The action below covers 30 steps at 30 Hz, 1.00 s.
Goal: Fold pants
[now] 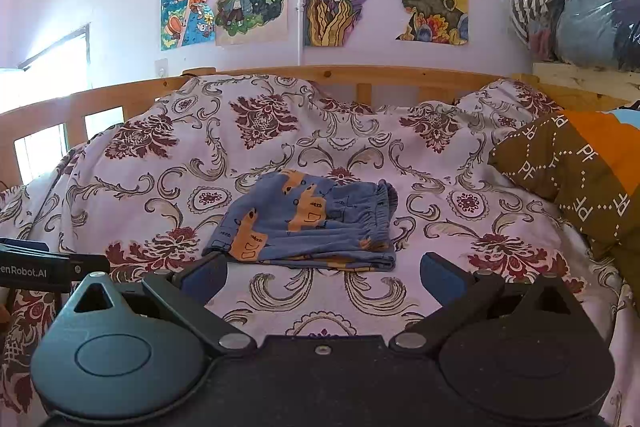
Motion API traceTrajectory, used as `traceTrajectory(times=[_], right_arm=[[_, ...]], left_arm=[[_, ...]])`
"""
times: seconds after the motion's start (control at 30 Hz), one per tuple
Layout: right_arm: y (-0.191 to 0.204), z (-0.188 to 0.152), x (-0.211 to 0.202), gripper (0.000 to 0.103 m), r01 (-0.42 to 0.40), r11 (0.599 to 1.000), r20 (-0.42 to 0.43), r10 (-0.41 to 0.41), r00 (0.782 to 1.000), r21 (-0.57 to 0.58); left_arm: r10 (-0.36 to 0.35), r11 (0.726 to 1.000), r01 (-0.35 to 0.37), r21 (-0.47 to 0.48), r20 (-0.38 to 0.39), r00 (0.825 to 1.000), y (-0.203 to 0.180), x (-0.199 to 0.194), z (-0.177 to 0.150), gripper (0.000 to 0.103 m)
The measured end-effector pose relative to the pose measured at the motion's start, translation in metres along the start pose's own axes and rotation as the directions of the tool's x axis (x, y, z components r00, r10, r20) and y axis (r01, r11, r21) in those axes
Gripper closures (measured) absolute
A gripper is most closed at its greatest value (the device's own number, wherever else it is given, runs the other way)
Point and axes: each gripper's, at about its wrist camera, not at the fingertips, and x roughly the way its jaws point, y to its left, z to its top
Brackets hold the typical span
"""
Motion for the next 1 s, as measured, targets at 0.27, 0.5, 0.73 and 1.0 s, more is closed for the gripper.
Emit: traceTrajectory(times=[0.27,0.5,0.73,1.0], right_arm=[[0.000,0.000,0.000,0.001,-0.001,1.000,-0.001,0.001,1.000,0.001],[0.003,-0.004,0.001,0.001,-0.013,1.000,-0.005,0.013,1.000,0.001],[0.004,-0.005,0.000,0.001,-0.013,1.000,-0.006,0.013,1.000,0.002],[0.004,-0.004,0.000,0.001,-0.014,1.000,-0.007,0.014,1.000,0.001]], left_arm=[[0.007,1.000,-0.007,0.002,-0.007,1.000,0.000,0.000,0.001,0.000],[-0.012,1.000,0.012,0.014,-0.005,1.000,-0.002,-0.006,0.007,0.000],[-0.003,0.999,0.003,0.045,0.006,1.000,-0.008,-0.007,0.005,0.000],[0.006,0.998,-0.007,0.064,0.014,1.000,-0.010,-0.007,0.005,0.000]])
